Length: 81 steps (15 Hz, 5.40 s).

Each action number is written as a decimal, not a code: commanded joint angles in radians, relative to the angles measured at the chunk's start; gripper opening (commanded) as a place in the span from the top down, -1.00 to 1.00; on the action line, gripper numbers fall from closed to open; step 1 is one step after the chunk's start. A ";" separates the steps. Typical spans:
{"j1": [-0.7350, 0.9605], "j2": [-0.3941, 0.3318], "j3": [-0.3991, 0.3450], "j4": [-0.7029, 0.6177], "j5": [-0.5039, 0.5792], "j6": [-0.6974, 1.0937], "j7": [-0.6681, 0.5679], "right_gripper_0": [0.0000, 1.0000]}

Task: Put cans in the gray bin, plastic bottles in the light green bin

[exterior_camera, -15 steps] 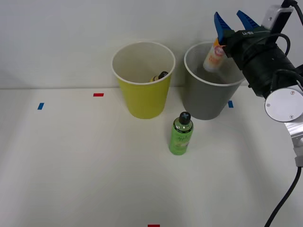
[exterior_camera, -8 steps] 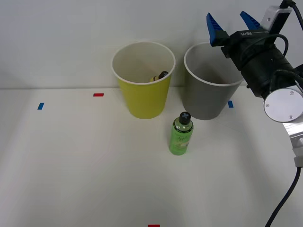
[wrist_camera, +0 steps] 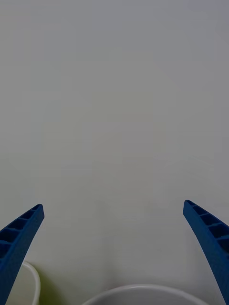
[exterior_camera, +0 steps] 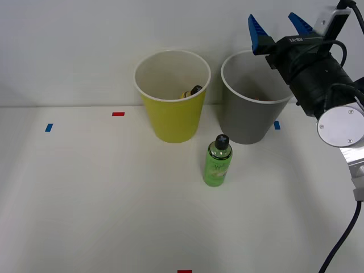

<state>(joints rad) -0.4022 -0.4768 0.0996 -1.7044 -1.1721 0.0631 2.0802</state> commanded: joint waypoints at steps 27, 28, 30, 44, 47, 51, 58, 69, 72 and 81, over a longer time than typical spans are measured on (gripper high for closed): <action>0.882 0.290 0.075 -0.386 0.325 -0.342 0.222 -1.00; 0.905 0.297 0.074 -0.388 0.327 -0.342 0.224 -1.00; 0.958 0.314 0.071 -0.386 0.344 -0.342 0.224 -1.00; 1.120 0.494 0.049 -0.432 0.666 -0.232 -0.161 -1.00; 1.152 0.494 0.057 -0.432 0.778 -0.232 -0.322 -1.00; 1.188 0.494 0.097 -0.432 0.855 -0.255 -0.512 -1.00; 1.174 0.494 0.089 -0.204 1.149 -0.577 -0.910 -1.00; 1.218 0.494 -0.011 -0.204 1.892 -0.681 -1.529 -1.00; 1.201 0.494 -0.064 -0.204 2.037 -0.763 -1.588 -1.00; 1.203 0.434 -0.058 -0.202 1.796 -0.761 -1.609 -1.00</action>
<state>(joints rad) 0.7973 -0.0329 0.0354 -1.9071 0.6762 -0.6986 0.4792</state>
